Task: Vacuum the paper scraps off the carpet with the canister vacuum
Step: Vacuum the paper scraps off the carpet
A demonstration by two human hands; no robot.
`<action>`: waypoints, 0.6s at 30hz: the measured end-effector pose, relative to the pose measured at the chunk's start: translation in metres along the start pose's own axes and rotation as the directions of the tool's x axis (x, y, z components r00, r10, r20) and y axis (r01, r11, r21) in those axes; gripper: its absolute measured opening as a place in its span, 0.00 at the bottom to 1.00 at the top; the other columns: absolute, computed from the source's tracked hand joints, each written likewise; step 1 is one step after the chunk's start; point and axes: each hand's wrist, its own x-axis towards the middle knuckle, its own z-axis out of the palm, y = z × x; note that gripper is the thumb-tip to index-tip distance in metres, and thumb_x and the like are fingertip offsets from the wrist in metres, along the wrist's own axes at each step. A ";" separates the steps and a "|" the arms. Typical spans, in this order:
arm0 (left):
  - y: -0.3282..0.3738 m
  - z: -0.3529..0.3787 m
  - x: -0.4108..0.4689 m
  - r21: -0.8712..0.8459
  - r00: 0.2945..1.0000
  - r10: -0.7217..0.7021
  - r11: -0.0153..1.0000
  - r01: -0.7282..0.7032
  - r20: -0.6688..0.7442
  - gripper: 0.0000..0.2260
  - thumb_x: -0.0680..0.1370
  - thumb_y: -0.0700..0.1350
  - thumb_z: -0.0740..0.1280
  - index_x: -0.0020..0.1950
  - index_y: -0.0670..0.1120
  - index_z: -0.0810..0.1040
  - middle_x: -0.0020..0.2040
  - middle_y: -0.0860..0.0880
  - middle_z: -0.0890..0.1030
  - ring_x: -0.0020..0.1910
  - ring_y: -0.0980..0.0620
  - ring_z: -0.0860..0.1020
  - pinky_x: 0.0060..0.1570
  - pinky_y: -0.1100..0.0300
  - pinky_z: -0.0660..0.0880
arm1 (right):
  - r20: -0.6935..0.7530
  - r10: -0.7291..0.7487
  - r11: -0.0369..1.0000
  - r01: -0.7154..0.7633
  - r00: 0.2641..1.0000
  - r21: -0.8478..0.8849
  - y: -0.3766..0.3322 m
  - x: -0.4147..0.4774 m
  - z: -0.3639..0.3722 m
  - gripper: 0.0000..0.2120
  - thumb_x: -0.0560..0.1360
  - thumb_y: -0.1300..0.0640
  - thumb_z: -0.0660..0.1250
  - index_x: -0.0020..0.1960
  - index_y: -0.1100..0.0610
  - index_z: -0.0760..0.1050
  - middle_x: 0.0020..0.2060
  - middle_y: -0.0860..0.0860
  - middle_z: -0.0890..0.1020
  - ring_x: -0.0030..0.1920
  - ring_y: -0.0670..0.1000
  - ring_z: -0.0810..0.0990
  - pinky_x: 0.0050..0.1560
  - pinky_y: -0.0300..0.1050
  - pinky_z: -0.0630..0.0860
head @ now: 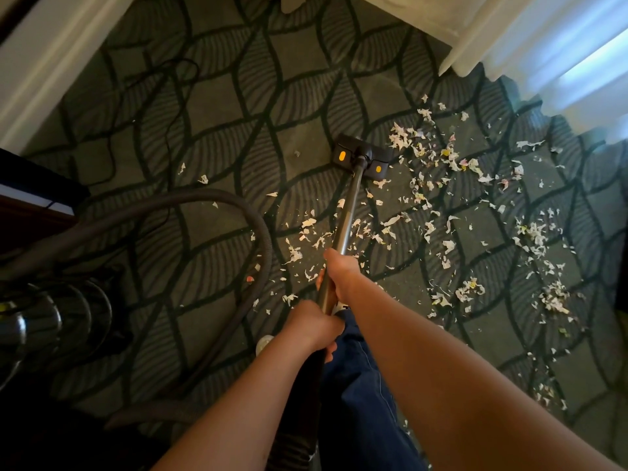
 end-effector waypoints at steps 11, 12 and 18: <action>-0.031 0.002 -0.016 0.067 1.000 0.008 0.998 -0.009 0.012 0.04 0.77 0.37 0.63 0.42 0.39 0.73 0.27 0.45 0.73 0.21 0.50 0.70 0.26 0.61 0.71 | 0.016 0.001 1.000 -0.001 1.000 0.000 0.034 -0.011 0.002 0.16 0.80 0.55 0.62 0.63 0.63 0.69 0.34 0.54 0.75 0.30 0.50 0.75 0.37 0.45 0.78; -0.034 0.005 -0.017 0.075 1.000 0.000 0.997 0.000 0.005 0.03 0.76 0.37 0.63 0.42 0.39 0.73 0.27 0.45 0.73 0.21 0.50 0.71 0.27 0.60 0.71 | 0.012 0.003 1.000 -0.003 1.000 -0.009 0.037 -0.012 0.000 0.16 0.80 0.55 0.62 0.63 0.63 0.69 0.34 0.54 0.75 0.30 0.50 0.75 0.35 0.44 0.77; -0.043 0.019 -0.028 0.076 0.999 -0.035 0.996 0.037 -0.029 0.02 0.75 0.37 0.63 0.43 0.40 0.74 0.28 0.44 0.75 0.21 0.50 0.72 0.27 0.61 0.72 | 0.027 0.014 0.999 -0.013 1.000 -0.048 0.050 -0.020 -0.013 0.13 0.81 0.54 0.62 0.59 0.62 0.69 0.35 0.54 0.75 0.31 0.50 0.74 0.35 0.43 0.77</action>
